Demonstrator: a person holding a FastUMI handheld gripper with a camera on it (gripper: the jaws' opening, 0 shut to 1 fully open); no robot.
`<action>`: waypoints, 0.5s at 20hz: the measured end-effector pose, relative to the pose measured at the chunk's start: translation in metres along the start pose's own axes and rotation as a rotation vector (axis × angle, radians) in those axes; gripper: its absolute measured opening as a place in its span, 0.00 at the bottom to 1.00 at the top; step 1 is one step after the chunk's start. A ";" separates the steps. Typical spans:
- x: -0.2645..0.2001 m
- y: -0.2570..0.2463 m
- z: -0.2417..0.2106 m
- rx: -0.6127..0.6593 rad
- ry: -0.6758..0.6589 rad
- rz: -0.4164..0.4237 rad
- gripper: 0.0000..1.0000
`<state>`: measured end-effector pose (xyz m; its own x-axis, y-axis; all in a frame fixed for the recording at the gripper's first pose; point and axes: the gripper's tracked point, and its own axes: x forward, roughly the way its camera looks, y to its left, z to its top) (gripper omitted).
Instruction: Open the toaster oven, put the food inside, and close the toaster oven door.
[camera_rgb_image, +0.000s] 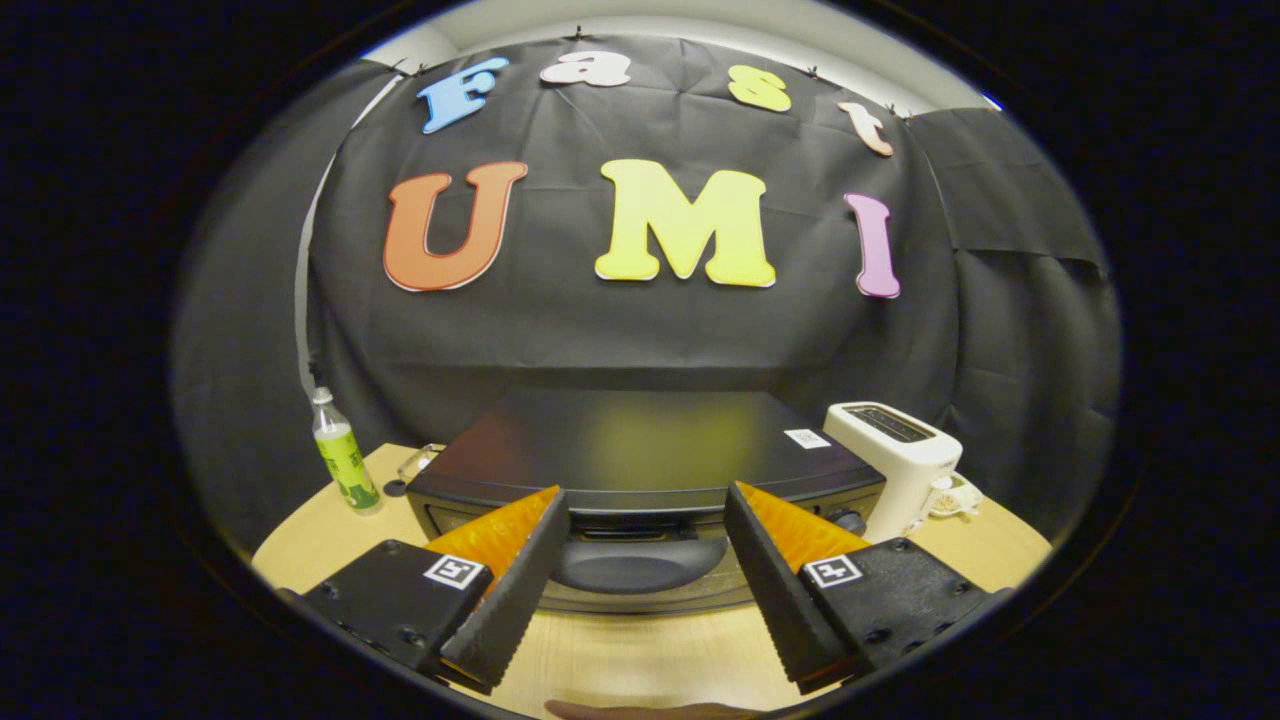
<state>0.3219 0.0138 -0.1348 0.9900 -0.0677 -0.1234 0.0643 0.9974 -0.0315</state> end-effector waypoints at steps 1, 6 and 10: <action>0.005 0.001 -0.002 0.014 0.005 0.005 1.00; 0.013 -0.005 0.000 0.068 0.013 0.023 1.00; 0.013 -0.002 -0.003 0.078 0.017 0.024 1.00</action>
<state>0.3346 0.0104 -0.1392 0.9892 -0.0436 -0.1396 0.0509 0.9975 0.0490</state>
